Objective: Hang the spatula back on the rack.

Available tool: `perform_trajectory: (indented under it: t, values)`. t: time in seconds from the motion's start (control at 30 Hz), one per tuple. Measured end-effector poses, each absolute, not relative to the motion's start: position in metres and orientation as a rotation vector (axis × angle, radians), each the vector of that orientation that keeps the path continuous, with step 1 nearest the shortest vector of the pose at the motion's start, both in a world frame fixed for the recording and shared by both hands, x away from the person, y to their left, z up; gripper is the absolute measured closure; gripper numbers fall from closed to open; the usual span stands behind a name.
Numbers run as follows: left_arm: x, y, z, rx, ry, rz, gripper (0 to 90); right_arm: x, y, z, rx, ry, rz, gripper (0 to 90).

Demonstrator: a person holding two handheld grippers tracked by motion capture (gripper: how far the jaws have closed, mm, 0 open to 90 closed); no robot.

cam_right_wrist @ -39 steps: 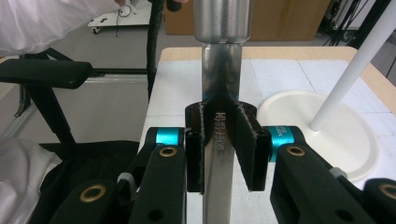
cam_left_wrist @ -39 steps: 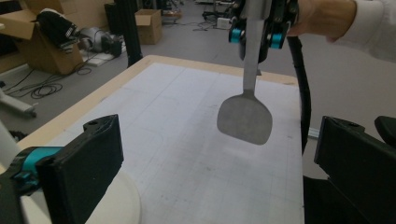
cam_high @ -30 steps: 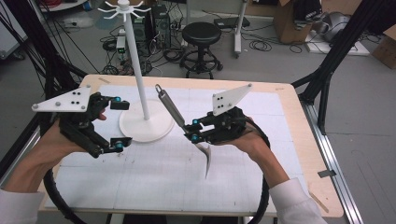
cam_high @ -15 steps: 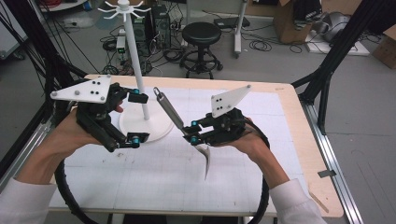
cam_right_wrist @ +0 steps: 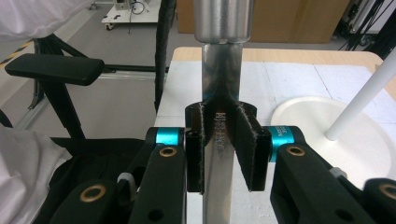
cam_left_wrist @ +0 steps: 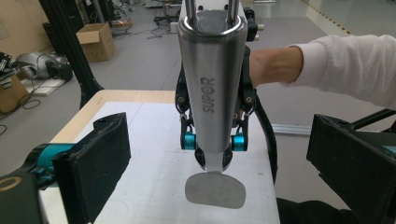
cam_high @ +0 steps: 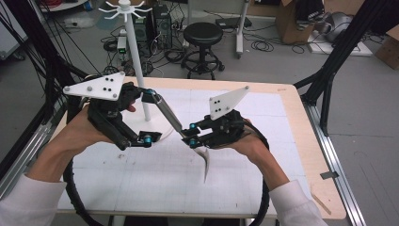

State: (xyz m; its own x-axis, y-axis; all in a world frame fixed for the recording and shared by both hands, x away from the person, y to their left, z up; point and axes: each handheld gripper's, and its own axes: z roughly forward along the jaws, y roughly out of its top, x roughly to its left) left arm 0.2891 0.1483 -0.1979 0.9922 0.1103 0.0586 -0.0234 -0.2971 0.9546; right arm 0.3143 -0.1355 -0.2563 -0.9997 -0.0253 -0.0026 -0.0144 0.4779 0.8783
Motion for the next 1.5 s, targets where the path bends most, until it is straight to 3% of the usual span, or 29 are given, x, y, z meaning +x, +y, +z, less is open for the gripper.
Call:
perform_trajectory:
  t: [0.37, 1.3, 1.5]
  values:
    - [0.2917, 0.1414, -0.1971, 1.855, 0.039, 0.106, 13.6, 0.3135, -0.1319, -0.2572, 0.048, -2.695, -1.587, 74.9]
    - [0.2953, 0.1413, -0.1906, 1.851, 0.02, 0.071, 67.6, 0.313, -0.1271, -0.2586, 0.074, -2.701, -1.577, 74.9]
    - [0.294, 0.1401, -0.1901, 1.851, 0.034, 0.082, 68.2, 0.3133, -0.1264, -0.2592, 0.071, -2.707, -1.572, 74.8]
